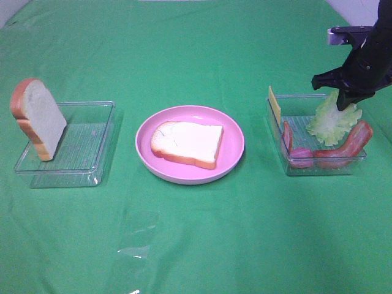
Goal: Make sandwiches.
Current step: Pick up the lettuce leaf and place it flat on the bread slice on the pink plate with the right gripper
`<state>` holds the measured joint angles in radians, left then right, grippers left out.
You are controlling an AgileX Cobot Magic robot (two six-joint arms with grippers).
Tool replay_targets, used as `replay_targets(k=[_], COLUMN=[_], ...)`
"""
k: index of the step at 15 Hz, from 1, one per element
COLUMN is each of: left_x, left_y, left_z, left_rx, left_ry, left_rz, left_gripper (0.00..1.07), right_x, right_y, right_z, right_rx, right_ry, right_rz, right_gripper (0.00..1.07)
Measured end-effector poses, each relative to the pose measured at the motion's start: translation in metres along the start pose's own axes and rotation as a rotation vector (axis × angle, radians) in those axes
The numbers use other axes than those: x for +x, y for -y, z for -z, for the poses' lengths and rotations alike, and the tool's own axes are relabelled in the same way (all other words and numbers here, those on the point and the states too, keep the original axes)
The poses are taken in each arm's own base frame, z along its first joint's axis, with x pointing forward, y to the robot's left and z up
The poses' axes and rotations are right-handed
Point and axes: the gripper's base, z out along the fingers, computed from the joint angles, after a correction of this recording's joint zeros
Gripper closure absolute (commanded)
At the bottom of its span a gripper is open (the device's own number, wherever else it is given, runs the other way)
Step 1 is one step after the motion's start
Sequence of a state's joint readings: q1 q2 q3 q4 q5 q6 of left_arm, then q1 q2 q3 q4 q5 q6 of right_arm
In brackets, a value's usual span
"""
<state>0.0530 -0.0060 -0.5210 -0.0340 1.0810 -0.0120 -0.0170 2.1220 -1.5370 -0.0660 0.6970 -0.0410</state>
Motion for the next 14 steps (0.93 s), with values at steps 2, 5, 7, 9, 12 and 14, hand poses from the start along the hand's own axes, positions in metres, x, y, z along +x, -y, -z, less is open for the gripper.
replay_targets(k=[2,5,7,9,12,14], left_x=[0.0,0.0,0.0,0.0,0.0,0.0], left_y=[0.0,0.0,0.0,0.0,0.0,0.0], left_z=[0.0,0.0,0.0,0.0,0.0,0.0], left_rx=[0.0,0.0,0.0,0.0,0.0,0.0], left_ry=[0.0,0.0,0.0,0.0,0.0,0.0], left_rz=[0.0,0.0,0.0,0.0,0.0,0.0], left_gripper=[0.07,0.07,0.07,0.07,0.07,0.07], right_x=[0.0,0.0,-0.002,-0.005,-0.005,-0.005], right_y=[0.0,0.0,0.001,0.0,-0.001,0.0], right_z=[0.001,0.008,0.021,0.042,0.077,0.103], right_rx=[-0.003,-0.005,-0.003,-0.018,-0.042,-0.044], right_ry=[0.0,0.006,0.032,0.077,0.144,0.198], right_rz=[-0.001,0.015,0.02,0.002,-0.006,-0.006], right_gripper=[1.07,1.07,1.07,1.07,1.07,1.07])
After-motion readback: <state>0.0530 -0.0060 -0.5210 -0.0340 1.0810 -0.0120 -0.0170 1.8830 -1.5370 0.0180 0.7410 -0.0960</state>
